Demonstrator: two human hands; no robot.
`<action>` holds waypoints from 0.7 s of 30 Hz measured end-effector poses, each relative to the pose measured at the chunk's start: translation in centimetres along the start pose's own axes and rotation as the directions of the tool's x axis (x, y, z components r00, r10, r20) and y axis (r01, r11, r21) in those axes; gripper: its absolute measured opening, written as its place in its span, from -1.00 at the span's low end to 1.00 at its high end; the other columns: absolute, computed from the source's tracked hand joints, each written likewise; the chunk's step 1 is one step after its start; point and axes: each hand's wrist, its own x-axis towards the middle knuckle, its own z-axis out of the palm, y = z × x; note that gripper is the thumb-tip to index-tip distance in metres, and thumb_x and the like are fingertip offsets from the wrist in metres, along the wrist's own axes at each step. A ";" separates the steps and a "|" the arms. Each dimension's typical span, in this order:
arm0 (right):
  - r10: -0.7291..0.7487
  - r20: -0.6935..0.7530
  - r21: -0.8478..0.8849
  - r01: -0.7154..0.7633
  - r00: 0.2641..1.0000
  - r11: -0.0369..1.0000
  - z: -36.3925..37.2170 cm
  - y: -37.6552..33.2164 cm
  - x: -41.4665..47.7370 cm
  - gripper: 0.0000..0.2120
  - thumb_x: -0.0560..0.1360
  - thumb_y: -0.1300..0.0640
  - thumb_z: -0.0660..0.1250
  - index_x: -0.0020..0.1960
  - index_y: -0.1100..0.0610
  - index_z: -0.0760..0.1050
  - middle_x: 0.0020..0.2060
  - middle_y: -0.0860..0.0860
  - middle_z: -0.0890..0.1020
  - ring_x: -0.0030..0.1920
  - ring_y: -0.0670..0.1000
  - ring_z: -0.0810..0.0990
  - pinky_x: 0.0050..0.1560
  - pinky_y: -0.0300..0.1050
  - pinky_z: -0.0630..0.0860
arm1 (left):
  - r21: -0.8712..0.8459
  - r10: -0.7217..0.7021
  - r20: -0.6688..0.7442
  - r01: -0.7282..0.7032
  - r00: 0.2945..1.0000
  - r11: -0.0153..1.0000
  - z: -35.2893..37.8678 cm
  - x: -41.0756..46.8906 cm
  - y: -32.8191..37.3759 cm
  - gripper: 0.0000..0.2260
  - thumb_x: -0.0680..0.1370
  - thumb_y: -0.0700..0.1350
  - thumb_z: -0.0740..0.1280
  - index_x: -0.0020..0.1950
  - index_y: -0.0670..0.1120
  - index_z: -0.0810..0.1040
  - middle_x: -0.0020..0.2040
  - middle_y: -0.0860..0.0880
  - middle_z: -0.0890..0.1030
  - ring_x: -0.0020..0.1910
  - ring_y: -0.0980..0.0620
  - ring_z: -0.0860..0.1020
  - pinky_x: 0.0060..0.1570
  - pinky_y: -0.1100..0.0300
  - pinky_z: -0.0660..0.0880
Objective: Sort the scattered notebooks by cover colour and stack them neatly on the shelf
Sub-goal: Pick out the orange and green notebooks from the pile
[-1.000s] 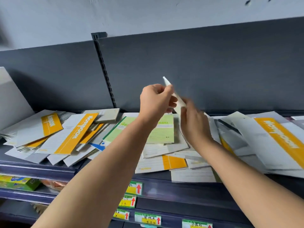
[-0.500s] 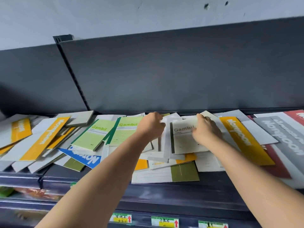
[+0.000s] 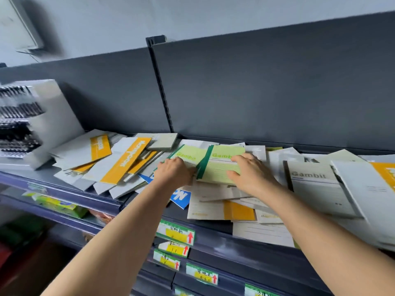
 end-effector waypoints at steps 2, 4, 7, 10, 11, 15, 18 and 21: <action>0.030 0.038 -0.039 -0.028 0.999 0.999 0.7 -0.5 0.2 -0.54 0.58 -0.06 0.16 0.45 0.02 0.29 0.41 0.07 0.34 0.35 0.12 0.37 0.28 0.00 0.39 | -0.071 -0.060 0.043 0.063 0.997 0.995 0.1 0.9 -1.0 -0.30 0.42 0.42 0.21 0.25 -0.14 0.44 0.20 -0.13 0.52 0.17 -0.15 0.46 0.18 0.01 0.43; 0.046 0.039 -0.037 -0.044 0.998 0.998 0.8 -0.8 0.2 -0.54 0.59 -0.07 0.16 0.46 0.01 0.29 0.44 0.07 0.31 0.37 0.11 0.36 0.29 0.01 0.38 | -0.069 -0.081 0.036 0.084 0.996 0.994 -0.1 1.3 -1.4 -0.20 0.35 0.48 0.21 0.33 -0.11 0.40 0.28 -0.13 0.49 0.27 -0.16 0.41 0.22 -0.03 0.41; 0.065 0.028 -0.022 -0.064 0.997 0.998 0.6 -0.9 0.2 -0.53 0.58 -0.09 0.19 0.45 -0.01 0.30 0.45 0.04 0.30 0.38 0.09 0.36 0.29 0.01 0.38 | -0.091 -0.125 -0.007 0.124 0.992 0.988 -1.1 1.6 -2.5 -0.21 0.31 0.39 0.40 0.32 -0.12 0.38 0.26 -0.13 0.47 0.27 -0.17 0.40 0.19 -0.07 0.45; 0.086 0.034 -0.019 -0.085 0.996 0.996 0.5 -1.1 0.1 -0.53 0.57 -0.10 0.21 0.45 -0.02 0.31 0.46 0.02 0.29 0.39 0.09 0.34 0.31 0.02 0.36 | -0.270 -0.109 -0.133 0.070 0.985 0.960 -2.9 2.2 -3.2 -0.62 0.45 0.12 0.42 0.09 -0.12 0.53 -0.02 -0.08 0.60 -0.09 -0.09 0.55 -0.21 0.11 0.51; 0.095 0.038 -0.021 -0.094 0.995 0.995 0.5 -1.2 0.2 -0.53 0.57 -0.09 0.22 0.45 -0.03 0.31 0.47 0.02 0.27 0.40 0.08 0.33 0.33 0.02 0.35 | -0.323 -0.106 -0.204 0.035 0.973 0.946 -3.6 2.1 -2.9 -0.72 0.52 0.06 0.35 0.04 -0.14 0.54 -0.10 -0.08 0.60 -0.18 -0.09 0.54 -0.31 0.14 0.44; 0.141 0.015 0.031 -0.142 0.990 0.989 0.1 -1.1 0.6 -0.61 0.62 0.06 0.14 0.44 -0.01 0.33 0.43 -0.01 0.36 0.36 0.09 0.38 0.28 -0.03 0.36 | -0.538 -0.073 -0.354 -0.139 0.932 0.831 -5.6 1.4 -0.3 -0.73 0.62 0.00 0.20 -0.03 -0.20 0.51 -0.25 -0.07 0.50 -0.30 -0.08 0.47 -0.31 0.14 0.37; 0.263 -0.054 0.150 -0.253 0.963 0.956 -0.5 -0.8 0.5 -0.61 0.66 0.07 0.01 0.47 0.06 0.28 0.40 0.05 0.42 0.32 0.15 0.42 0.19 -0.05 0.37 | -0.772 -0.047 -0.104 -0.051 0.993 0.633 -4.5 1.1 2.2 -0.77 0.61 -0.04 0.22 0.03 -0.21 0.51 -0.17 -0.10 0.52 -0.25 -0.04 0.48 -0.20 0.07 0.55; 0.296 -0.046 0.159 -0.285 0.954 0.945 -0.7 -0.6 0.2 -0.60 0.64 -0.03 0.01 0.42 0.08 0.30 0.32 0.08 0.49 0.23 0.17 0.47 0.08 -0.05 0.40 | -0.662 0.058 0.030 -0.023 0.998 0.749 -2.3 0.7 3.5 -0.75 0.60 -0.08 0.20 0.09 -0.24 0.51 -0.06 -0.14 0.52 -0.15 -0.09 0.48 -0.19 0.14 0.43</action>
